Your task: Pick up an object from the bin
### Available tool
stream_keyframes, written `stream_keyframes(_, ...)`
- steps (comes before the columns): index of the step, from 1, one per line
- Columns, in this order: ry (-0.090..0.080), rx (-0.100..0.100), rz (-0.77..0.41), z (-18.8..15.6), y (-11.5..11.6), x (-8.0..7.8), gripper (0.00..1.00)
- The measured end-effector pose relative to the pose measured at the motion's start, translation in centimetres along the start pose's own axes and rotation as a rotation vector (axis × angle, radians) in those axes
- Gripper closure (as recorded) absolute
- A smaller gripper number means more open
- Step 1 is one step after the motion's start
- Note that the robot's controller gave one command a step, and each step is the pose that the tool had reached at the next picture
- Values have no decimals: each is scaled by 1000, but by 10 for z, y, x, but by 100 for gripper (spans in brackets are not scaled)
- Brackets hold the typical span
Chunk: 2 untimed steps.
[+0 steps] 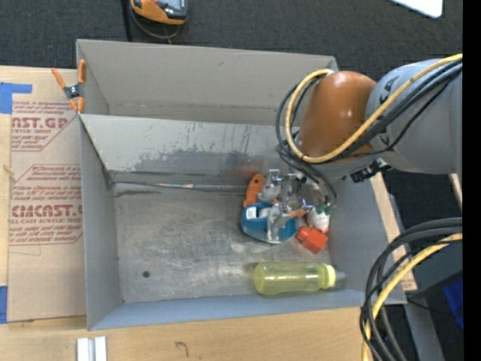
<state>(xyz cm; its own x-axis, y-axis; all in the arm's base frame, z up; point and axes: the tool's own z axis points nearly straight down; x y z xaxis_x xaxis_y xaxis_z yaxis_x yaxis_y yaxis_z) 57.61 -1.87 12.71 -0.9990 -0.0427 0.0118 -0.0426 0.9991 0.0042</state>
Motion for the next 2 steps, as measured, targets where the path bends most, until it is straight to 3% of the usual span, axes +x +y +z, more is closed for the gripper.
stream_keyframes(1,-4,3,17,-38,0,-1,100)
stream_keyframes(2,-9,3,35,-125,-3,-6,100)
